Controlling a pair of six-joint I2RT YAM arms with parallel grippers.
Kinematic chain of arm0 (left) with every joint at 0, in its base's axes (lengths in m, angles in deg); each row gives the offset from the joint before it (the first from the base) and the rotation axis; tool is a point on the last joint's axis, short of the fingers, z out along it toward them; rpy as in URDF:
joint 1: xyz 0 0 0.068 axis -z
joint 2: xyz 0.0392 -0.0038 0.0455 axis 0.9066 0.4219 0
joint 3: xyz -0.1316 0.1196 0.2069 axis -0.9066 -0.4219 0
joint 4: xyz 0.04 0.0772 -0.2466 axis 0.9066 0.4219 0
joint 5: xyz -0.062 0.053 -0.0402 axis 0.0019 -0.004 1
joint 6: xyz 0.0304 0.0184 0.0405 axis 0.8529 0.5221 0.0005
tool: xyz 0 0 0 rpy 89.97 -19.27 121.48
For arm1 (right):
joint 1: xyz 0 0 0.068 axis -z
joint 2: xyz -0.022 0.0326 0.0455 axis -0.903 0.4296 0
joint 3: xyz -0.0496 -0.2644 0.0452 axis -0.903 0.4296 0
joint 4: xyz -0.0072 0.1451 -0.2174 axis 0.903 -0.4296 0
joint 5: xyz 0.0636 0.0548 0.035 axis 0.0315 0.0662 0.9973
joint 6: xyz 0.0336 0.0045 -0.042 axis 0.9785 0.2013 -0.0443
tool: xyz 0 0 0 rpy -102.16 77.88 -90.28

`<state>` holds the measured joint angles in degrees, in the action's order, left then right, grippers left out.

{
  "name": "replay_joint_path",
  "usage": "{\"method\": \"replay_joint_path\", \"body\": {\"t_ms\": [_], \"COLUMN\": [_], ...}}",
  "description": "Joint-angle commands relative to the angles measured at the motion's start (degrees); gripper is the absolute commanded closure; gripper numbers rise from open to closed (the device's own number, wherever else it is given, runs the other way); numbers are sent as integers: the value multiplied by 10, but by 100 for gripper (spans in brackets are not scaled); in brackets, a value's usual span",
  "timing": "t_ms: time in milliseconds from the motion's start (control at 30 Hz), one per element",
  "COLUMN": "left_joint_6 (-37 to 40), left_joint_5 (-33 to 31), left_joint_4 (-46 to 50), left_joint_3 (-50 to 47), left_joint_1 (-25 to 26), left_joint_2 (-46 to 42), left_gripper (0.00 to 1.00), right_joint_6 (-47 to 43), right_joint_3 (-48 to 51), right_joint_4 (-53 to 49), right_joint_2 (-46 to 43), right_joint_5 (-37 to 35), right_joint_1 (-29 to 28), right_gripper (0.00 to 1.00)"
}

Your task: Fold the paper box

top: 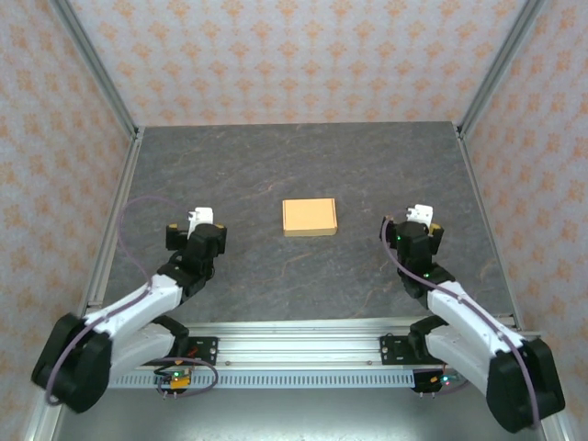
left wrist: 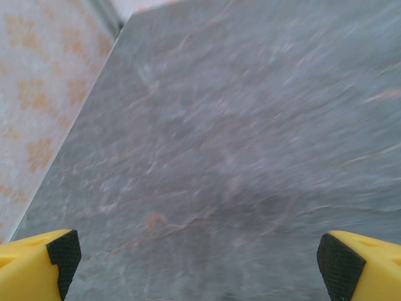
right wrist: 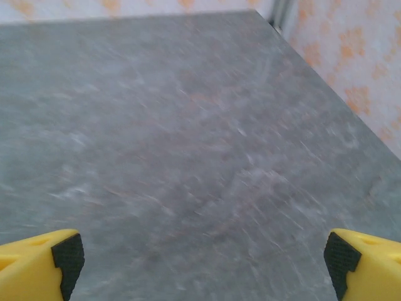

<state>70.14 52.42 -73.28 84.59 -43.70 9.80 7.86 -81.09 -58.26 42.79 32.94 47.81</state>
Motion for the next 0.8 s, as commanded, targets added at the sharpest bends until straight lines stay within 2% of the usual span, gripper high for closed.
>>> {"method": "replay_joint_path", "body": {"t_ms": [0,67,167,200,300,367,400,433,467,533,567,600,633,767], "left_joint_6": [35,48,37,32,19,-15,-19,-1,10,10,6,9,8,10], "left_joint_5": [32,98,224,250,303,346,348,379,366,345,333,322,321,321], "left_joint_4": [-155,-190,-234,-243,-282,-339,-352,-356,-334,-373,-334,-355,-339,-347], "left_joint_3": [0,-1,-2,2,12,11,19,26,36,28,39,35,39,37], "left_joint_1": [-51,-85,-154,-172,-209,-240,-244,-241,-227,-220,-221,-215,-215,-213], "left_joint_2": [50,66,85,95,131,179,205,222,227,249,240,247,244,245], "left_gripper": [0,0,0,0,0,0,0,0,0,0,0,0,0,0], "right_joint_6": [-18,-14,-37,-47,-41,-39,-37,-37,-38,-37,-36,-35,-35,-35], "right_joint_3": [26,21,-3,-8,-45,-43,-40,-43,-57,-44,-49,-50,-45,-54], "right_joint_4": [216,263,324,347,318,361,402,390,331,383,355,361,375,348], "right_joint_2": [60,130,208,231,283,330,357,352,337,353,342,344,348,342], "right_joint_5": [74,124,183,196,213,223,223,224,226,225,223,224,223,223], "right_joint_1": [90,126,134,134,144,152,154,154,155,155,156,157,156,157], "right_gripper": [1,1,1,1,1,1,1,1,1,1,1,1,1,1]}}
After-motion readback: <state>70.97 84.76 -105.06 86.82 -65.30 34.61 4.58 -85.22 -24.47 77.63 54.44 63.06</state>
